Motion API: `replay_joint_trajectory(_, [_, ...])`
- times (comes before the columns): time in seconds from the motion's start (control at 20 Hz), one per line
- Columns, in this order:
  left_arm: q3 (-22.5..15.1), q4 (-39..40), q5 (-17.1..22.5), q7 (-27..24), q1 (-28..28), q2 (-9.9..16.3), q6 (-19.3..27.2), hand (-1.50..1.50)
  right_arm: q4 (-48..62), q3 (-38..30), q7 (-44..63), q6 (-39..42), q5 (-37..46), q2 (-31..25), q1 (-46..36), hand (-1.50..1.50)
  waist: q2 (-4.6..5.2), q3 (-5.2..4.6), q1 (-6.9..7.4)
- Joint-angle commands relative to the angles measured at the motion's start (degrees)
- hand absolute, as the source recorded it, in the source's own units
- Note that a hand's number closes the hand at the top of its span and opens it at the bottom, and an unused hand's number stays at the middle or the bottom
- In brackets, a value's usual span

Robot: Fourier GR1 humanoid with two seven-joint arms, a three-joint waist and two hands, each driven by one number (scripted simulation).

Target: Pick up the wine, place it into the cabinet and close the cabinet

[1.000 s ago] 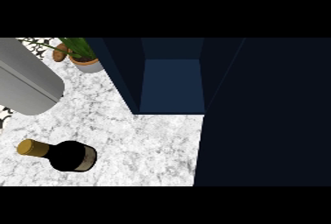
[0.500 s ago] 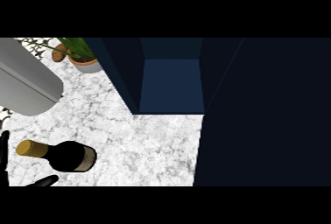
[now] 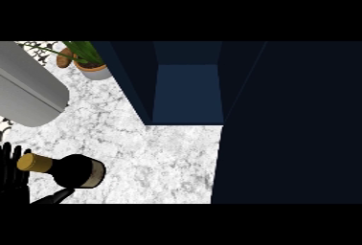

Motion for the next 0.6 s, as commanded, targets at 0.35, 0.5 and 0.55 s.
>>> replay_joint_trajectory(0.35, [3.14, 22.45, 0.14, -15.32, -2.24, 0.31, -10.57, -1.5, -3.35, 4.31, 2.63, -0.53, 1.97, 1.2, -1.29, -1.5, -0.01, -0.02, 0.16])
replay_joint_trajectory(0.5, [3.16, 27.32, -0.94, -15.49, -7.39, 0.7, -9.86, -1.5, -4.98, -1.94, 5.34, -0.09, -2.29, -0.99, -2.62, -1.5, 0.01, 0.0, 0.04])
replay_joint_trajectory(0.55, [2.61, 32.54, -2.63, -22.09, -7.23, -1.96, -9.75, -1.5, -6.94, -0.83, 2.68, 1.32, -3.59, -0.4, 1.72, -1.5, 0.0, -0.02, -0.28])
